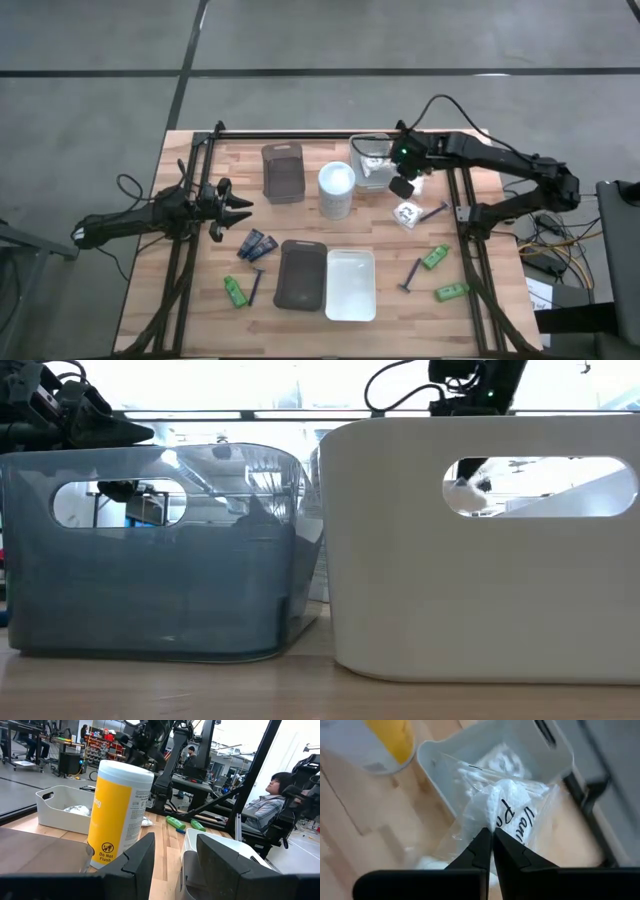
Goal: Pick & Place Travel size toiletries
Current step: Put the white cotton pack into the gray bin
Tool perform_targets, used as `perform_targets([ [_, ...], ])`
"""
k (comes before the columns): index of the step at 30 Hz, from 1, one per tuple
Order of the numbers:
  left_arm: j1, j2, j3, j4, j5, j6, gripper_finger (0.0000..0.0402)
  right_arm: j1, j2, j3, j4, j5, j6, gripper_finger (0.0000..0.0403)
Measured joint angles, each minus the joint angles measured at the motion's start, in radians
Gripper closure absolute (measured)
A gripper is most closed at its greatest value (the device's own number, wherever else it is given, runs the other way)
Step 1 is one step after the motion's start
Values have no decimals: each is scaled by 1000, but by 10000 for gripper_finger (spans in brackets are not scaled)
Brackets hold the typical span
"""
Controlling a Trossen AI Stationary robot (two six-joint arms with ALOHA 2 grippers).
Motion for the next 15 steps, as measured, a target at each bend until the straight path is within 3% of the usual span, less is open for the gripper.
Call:
perform_targets([
  [9,0,0,0,0,0,0,250,-40,95,-2,164,-18,-715,391],
  [15,0,0,0,0,0,0,250,-93,168,-3,245,-18,-886,390],
])
